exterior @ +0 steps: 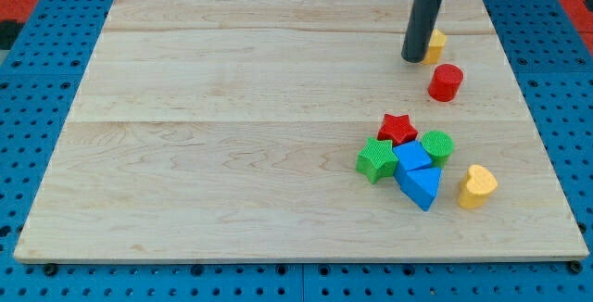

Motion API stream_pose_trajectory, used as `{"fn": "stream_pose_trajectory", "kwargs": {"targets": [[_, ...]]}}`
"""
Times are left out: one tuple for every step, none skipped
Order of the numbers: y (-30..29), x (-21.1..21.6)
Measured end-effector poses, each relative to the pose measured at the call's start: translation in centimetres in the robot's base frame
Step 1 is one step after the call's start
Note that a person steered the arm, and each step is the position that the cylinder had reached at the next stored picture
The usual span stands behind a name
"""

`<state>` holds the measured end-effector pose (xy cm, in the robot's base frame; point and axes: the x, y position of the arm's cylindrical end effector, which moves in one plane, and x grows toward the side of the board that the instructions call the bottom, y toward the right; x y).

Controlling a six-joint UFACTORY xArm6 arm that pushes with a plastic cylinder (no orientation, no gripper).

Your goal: Move your arm below the green star

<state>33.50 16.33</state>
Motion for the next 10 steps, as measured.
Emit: {"fn": "stream_pose_trajectory", "kwargs": {"targets": [[-1.7, 0.0], [-3.7, 0.2], [-9.9, 6.1], [-12.9, 10.0], [-13.9, 15.8], [-13.9, 20.4], [-13.8, 20.8], [-10.6, 20.5], [-10.0, 20.3], [-10.0, 20.3]]}}
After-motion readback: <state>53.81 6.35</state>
